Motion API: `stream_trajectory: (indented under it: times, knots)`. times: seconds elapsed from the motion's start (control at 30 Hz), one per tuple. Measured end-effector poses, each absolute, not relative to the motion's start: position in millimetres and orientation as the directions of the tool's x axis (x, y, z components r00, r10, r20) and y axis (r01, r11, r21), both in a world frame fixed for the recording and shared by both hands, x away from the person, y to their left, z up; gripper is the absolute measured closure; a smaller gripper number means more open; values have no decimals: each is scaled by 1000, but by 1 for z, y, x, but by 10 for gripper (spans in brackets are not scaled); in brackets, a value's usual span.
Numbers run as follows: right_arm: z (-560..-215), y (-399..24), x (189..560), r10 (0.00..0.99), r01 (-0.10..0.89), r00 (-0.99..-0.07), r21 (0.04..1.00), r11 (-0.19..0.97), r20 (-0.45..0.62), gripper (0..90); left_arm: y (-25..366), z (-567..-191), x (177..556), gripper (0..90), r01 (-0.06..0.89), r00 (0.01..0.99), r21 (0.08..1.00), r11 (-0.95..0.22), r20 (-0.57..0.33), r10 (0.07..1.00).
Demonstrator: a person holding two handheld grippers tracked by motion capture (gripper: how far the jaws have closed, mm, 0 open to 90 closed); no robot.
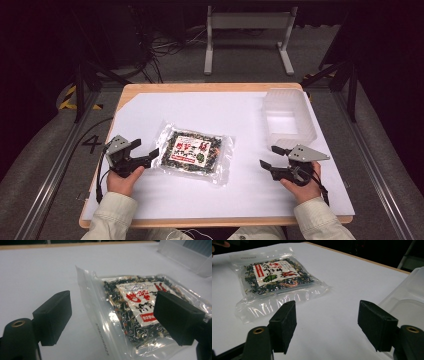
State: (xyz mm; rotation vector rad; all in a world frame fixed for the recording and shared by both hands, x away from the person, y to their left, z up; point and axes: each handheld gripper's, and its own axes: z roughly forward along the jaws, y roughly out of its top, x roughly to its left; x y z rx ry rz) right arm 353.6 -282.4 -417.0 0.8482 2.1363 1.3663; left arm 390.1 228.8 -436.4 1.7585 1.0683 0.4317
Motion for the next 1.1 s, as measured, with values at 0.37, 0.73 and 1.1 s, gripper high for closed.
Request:
stream_trajectory:
  times: [0.37, 0.73, 1.1]
  knots:
    - [-418, -280, 355, 704, 256, -708, 910, 327, -53, 312, 225, -447, 393, 229, 549, 542, 816, -180, -184, 820]
    - [-419, -278, 356, 696, 255, -716, 907, 335, -56, 311, 219, -451, 393, 365, 614, 551, 762, -209, -224, 804]
    - [-419, -276, 356, 687, 256, -725, 903, 344, -56, 310, 221, -455, 397, 414, 669, 562, 712, -212, -299, 771]
